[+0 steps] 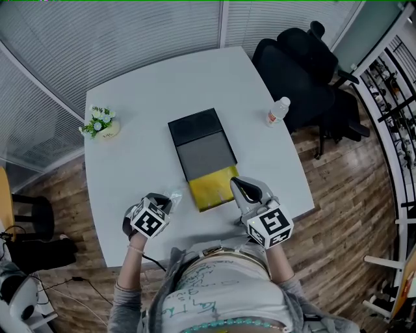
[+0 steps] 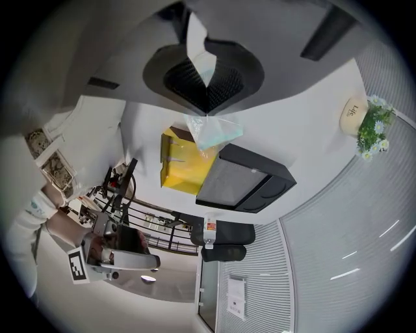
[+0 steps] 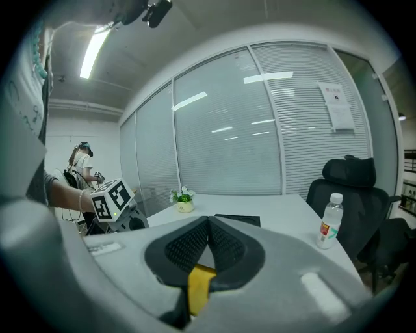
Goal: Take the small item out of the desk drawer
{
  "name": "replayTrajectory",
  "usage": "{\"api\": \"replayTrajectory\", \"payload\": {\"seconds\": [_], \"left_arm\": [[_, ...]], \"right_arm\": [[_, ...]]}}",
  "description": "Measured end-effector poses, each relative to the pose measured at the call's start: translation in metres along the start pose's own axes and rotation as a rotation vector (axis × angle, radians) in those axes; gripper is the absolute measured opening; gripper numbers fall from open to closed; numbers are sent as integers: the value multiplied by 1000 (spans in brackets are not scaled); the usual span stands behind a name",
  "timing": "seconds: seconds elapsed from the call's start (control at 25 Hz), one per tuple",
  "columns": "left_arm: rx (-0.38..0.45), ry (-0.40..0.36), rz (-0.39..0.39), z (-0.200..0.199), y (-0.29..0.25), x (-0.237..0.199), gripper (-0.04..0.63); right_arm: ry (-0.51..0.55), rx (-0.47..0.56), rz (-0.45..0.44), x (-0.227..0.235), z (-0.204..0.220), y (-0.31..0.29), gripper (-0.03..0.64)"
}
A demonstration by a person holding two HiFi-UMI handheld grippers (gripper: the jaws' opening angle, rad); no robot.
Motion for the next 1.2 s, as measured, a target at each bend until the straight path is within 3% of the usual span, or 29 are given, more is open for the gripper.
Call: {"api": "replayTrajectory", "payload": {"seconds": [0.72, 1.2], "left_arm": [[-41, -28, 2, 14, -19, 3, -2], [-78, 49, -7, 47, -66, 3, -2]], "right_arm": [[6, -25, 1, -4, 3, -1, 2], [3, -39, 2, -1, 3, -4, 2]]}}
Point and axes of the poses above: the fingertips, and each gripper's own axes: y backward along the fingers, x to its right, z out of its underside, the point moved 9 cm from there along y, backward along the fingers, and after that the axes turned 1 degree about x, right-handed, at the moved point
